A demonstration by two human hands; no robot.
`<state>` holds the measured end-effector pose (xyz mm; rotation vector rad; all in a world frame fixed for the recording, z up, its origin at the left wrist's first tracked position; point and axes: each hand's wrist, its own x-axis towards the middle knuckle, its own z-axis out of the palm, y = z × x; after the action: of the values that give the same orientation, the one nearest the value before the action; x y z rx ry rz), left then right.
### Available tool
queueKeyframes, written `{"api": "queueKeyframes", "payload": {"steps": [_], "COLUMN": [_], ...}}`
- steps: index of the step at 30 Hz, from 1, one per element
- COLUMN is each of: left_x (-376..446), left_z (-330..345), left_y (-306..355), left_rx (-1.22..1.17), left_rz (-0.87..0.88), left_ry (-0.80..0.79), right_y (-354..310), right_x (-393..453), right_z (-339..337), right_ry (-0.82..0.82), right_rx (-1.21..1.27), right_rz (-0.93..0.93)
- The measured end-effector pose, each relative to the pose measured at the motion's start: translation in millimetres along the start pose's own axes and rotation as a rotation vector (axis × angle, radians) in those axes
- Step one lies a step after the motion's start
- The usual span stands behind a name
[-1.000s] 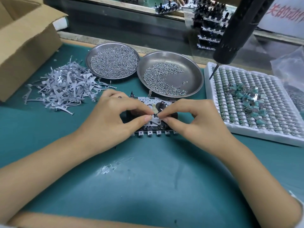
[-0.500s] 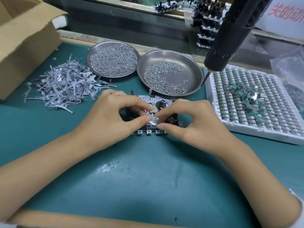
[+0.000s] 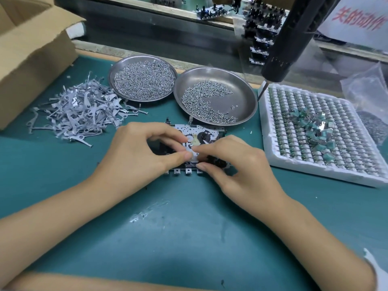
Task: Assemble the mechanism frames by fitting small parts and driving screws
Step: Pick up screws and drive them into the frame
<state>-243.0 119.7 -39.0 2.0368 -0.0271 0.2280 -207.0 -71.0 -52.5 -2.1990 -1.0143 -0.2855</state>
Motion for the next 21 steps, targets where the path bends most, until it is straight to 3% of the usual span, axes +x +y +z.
{"api": "queueKeyframes", "payload": {"steps": [6,21], "left_x": [2,10], "left_z": [-1,-4], "left_y": [-2,-9], "left_rx": [-0.005,-0.083], "left_rz": [-0.001,-0.004], "left_ry": [-0.060,-0.156], "right_y": [-3,-14], "right_x": [-6,-6], "right_z": [9,23], "right_ry": [0.094,0.144], "right_rx": [-0.091,-0.250], "right_rz": [0.009,0.035]}}
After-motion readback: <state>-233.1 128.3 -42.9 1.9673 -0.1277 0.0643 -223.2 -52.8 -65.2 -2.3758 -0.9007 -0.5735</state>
